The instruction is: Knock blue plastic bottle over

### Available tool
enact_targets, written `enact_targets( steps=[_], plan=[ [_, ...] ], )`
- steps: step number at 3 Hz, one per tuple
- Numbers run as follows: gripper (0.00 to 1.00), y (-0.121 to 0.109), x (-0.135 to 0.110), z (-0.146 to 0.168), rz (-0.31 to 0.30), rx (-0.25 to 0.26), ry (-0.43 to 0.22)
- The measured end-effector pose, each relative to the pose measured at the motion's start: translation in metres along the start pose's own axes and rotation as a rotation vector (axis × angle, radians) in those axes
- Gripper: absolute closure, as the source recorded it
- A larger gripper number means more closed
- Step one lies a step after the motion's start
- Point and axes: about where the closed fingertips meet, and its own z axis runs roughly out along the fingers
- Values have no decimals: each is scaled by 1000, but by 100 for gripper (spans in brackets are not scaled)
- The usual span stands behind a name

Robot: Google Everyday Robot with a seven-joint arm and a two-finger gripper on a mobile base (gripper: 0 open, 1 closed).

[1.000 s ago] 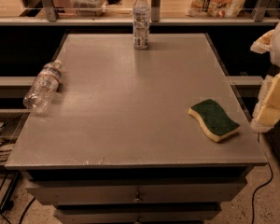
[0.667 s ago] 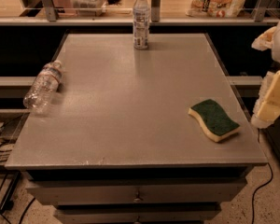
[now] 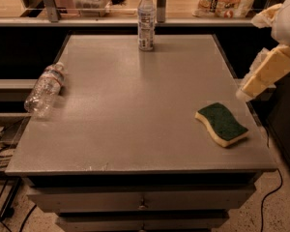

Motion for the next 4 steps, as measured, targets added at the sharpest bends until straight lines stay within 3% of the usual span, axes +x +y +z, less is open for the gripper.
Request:
enact_targets(
  steps=[1, 2, 3, 4],
  plan=[
    [0, 0, 0, 0, 0, 0, -1],
    [0, -5, -16, 20, 9, -23, -46],
    [0, -16, -38, 50, 26, -39, -110],
    [0, -38, -56, 85, 87, -39, -177]
  ],
)
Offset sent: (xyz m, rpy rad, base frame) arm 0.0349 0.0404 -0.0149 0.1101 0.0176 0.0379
